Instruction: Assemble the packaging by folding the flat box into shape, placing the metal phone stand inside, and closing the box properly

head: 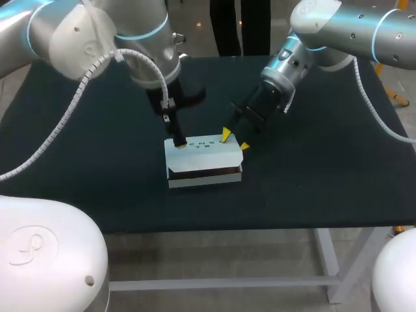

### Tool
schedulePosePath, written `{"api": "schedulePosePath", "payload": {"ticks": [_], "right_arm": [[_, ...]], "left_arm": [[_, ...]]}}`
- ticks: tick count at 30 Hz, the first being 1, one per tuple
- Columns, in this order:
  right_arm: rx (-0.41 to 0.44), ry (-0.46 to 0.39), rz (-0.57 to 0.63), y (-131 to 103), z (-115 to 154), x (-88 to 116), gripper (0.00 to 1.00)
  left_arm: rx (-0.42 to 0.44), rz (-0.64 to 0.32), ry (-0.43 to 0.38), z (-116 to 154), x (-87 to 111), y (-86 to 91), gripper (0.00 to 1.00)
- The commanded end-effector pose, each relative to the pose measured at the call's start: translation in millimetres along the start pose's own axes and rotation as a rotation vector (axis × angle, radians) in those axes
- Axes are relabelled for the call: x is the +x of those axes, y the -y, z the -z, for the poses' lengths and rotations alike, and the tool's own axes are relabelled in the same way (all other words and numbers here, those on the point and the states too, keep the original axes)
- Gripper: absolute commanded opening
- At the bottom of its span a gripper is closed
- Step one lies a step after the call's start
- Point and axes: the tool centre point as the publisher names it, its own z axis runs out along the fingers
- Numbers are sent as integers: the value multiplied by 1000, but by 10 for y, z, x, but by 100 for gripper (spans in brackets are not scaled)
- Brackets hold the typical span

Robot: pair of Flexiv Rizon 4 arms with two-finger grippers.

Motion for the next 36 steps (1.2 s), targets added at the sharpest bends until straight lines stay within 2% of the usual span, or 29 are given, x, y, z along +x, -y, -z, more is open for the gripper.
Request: {"api": "schedulePosePath", "payload": {"ticks": [1,9,17,28,36], "right_arm": [[1,1,0,-4,-7,1,53],[1,1,0,-4,-7,1,53],[1,1,0,-4,-7,1,53],[1,1,0,-4,-7,1,51],[1,1,0,-4,-7,1,51]], "left_arm": [[-2,2,94,13,35,-8,100],[-5,-4,92,0,47,1,100],[23,-100,106,-81,135,58,100],[15,-103,110,-284,200,104,100],[13,-87,27,-496,128,142,100]]}}
